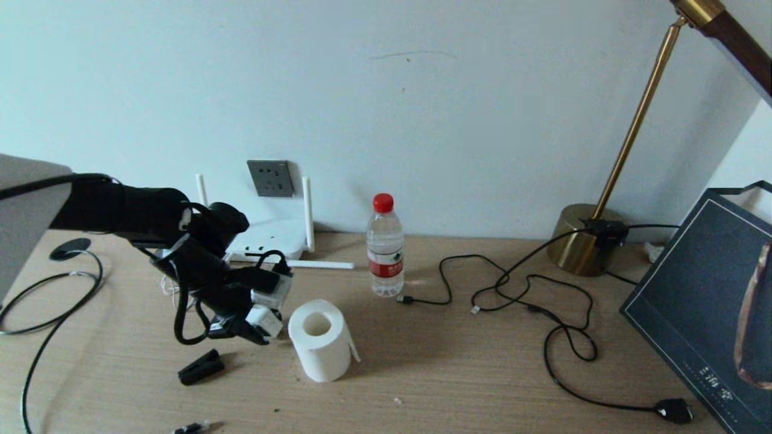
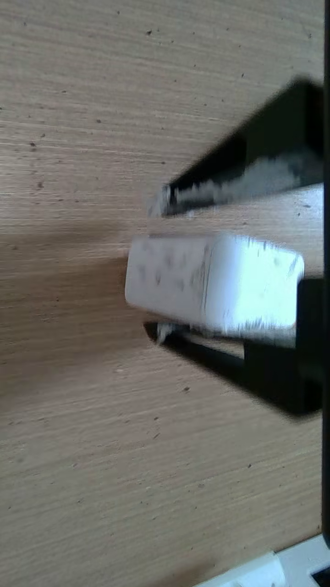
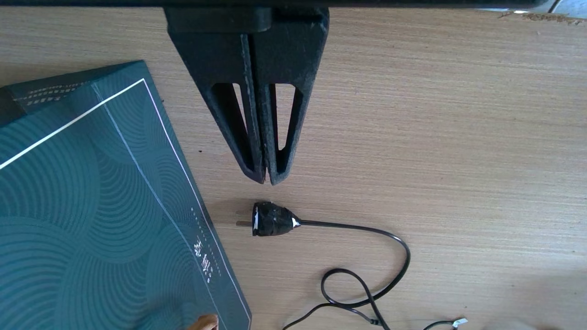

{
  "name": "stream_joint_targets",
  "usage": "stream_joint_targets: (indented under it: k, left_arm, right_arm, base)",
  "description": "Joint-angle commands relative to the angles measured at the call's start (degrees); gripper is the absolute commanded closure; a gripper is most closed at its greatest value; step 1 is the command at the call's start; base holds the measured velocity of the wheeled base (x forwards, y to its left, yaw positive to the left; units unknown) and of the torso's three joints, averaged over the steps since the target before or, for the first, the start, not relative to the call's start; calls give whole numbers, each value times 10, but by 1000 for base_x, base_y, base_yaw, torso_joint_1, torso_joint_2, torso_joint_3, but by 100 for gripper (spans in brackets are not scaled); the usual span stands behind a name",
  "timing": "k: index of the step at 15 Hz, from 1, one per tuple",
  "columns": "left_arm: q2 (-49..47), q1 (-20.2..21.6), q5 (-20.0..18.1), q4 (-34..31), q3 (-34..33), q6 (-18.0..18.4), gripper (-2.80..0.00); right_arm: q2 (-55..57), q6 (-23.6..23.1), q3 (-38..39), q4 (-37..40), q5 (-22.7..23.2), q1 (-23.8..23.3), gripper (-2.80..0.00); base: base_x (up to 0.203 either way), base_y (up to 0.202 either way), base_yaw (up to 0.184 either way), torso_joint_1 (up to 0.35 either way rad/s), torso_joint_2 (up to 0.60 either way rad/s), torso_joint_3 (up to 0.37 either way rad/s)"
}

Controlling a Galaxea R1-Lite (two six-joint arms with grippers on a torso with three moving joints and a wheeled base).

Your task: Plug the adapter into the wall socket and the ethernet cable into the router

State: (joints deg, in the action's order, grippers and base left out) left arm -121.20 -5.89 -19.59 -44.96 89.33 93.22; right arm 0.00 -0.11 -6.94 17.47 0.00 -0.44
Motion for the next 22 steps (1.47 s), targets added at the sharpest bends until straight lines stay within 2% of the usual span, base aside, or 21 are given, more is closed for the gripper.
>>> stream_joint_targets:
  k: [1, 10, 11, 14, 22]
  left_arm:
    - [0, 4, -2, -4, 0, 5, 0]
    - [14, 4, -1, -8, -12, 4, 0]
    - [17, 4, -1, -9, -14, 5, -280]
    - [27, 1, -4, -5, -25, -23, -280]
    - [23, 1, 0, 18, -27, -22, -280]
  right_arm:
    - [0, 0, 0, 1, 0, 0, 0]
    - [1, 0, 0, 1, 0, 0, 0]
    - [1, 0, 0, 1, 0, 0, 0]
    - [1, 0, 0, 1, 0, 0, 0]
    - [0, -1, 0, 1, 0, 0, 0]
  base:
    - [0, 0, 0, 0, 0, 0]
    - [0, 0, 0, 0, 0, 0]
    - [0, 0, 0, 0, 0, 0]
    - [0, 0, 0, 0, 0, 0]
    - [0, 0, 0, 0, 0, 0]
